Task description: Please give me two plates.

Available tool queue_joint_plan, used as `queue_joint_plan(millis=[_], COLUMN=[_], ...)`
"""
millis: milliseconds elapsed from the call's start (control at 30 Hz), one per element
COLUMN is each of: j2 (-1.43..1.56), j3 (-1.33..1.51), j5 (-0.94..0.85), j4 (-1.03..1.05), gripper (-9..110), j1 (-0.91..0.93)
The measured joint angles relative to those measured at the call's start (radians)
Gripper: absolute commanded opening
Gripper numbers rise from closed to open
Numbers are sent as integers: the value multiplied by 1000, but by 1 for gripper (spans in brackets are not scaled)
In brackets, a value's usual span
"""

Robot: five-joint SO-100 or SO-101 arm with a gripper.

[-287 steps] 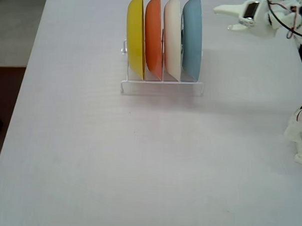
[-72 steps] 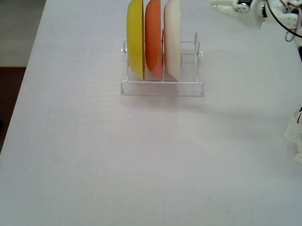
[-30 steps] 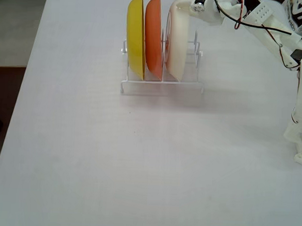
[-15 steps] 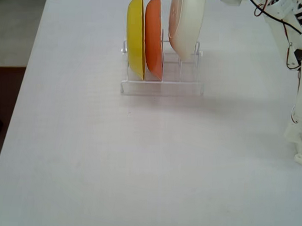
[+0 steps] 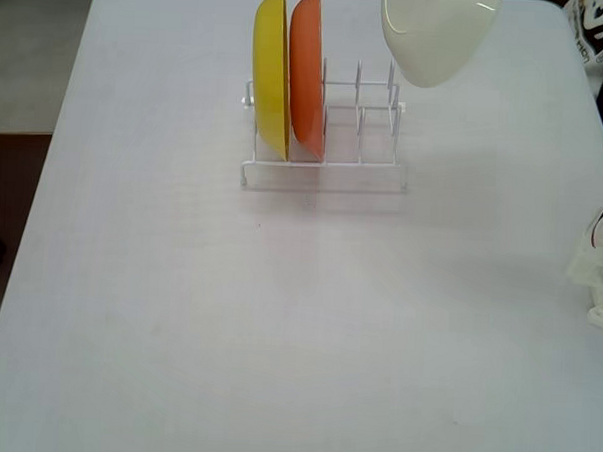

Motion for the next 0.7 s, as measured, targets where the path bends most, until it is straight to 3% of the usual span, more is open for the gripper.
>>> queue_joint_plan(millis=[267, 700], j2=[179, 247], j3=[89, 426], j5=[94, 152], j4=[-84, -509], gripper=[0, 0], j1=[-282, -630])
